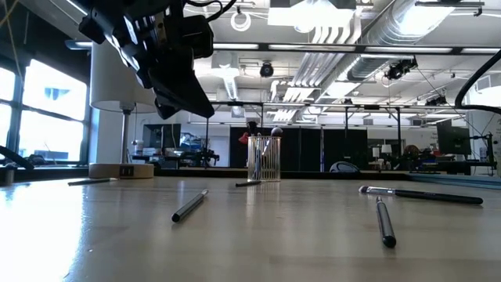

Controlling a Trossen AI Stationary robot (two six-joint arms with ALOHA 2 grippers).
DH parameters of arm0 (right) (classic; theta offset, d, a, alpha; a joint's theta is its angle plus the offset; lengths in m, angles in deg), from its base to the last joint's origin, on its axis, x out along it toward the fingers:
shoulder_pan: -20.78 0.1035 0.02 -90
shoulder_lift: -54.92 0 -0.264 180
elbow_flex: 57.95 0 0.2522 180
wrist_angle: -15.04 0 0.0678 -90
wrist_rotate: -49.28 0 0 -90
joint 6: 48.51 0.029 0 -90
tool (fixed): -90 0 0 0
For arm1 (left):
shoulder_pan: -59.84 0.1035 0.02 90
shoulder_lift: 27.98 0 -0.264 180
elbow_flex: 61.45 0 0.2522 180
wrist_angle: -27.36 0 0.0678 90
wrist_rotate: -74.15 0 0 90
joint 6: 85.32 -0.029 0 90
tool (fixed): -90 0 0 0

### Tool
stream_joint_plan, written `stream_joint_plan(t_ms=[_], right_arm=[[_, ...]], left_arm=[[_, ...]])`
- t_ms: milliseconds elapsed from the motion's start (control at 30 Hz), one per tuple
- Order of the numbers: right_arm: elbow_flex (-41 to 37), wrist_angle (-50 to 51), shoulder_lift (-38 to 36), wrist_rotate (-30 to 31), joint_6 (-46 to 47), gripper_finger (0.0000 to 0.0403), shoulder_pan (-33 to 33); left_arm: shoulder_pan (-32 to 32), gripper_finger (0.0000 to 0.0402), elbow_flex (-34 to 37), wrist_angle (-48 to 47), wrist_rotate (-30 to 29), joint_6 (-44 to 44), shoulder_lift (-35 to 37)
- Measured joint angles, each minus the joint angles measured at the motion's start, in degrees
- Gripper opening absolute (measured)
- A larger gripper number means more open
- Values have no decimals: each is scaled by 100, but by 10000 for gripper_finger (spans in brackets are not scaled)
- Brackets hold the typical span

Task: Sort items
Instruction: Put the angle shadow brush into the glass

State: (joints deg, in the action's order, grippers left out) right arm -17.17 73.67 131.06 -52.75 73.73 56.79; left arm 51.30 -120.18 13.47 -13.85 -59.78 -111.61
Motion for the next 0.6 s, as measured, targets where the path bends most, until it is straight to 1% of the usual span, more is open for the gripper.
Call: stream_joint_plan(t_ms=[333, 600], right_arm=[[13, 175, 0, 114, -3, 78, 0], [14, 133, 0, 226, -276, 78, 4]], left_arm=[[0, 0, 0, 2, -2, 2, 0], [0, 0, 0, 4, -19, 4, 0]])
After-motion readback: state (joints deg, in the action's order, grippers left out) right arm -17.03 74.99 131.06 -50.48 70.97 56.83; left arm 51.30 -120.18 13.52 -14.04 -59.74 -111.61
